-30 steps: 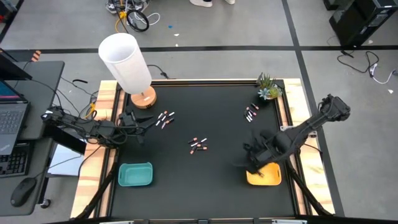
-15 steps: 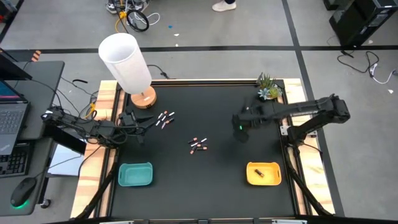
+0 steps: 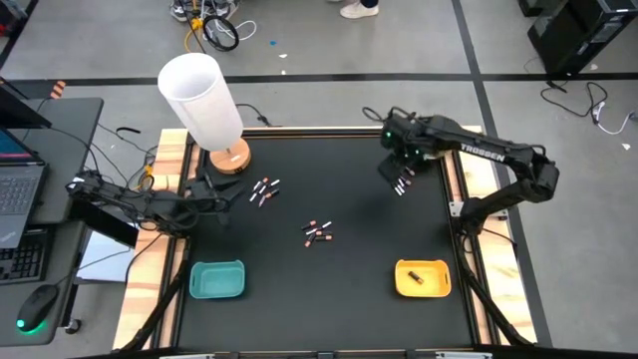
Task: Sort batteries
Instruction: Put the silver battery into the green bin
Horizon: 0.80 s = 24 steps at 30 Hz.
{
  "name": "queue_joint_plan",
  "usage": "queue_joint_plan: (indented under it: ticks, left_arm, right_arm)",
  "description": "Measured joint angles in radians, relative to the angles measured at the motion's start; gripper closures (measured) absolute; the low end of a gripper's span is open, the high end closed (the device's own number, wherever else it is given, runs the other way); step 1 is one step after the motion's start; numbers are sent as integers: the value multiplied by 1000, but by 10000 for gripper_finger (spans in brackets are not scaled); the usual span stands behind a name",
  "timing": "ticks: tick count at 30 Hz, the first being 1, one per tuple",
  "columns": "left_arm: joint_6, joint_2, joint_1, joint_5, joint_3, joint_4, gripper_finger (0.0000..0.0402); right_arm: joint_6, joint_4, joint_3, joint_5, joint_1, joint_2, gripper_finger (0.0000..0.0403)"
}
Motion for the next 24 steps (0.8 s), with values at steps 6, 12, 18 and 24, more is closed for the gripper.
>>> queue_joint_plan:
  ticks: [6, 12, 18, 24]
  left_arm:
    - [135, -1, 35, 101, 0, 114, 272]
    - [-41, 46, 77, 143, 10, -102, 283]
    - [-211, 154, 85, 142, 91, -314, 286]
    - [-211, 229, 85, 141, 120, -229, 286]
  right_arm:
    - [-52, 1, 0, -30, -29, 123, 258]
    - [-75, 133, 2, 5, 74, 158, 257]
    - [-111, 439, 5, -104, 294, 153, 260]
    - [-174, 559, 5, -84, 499, 231, 266]
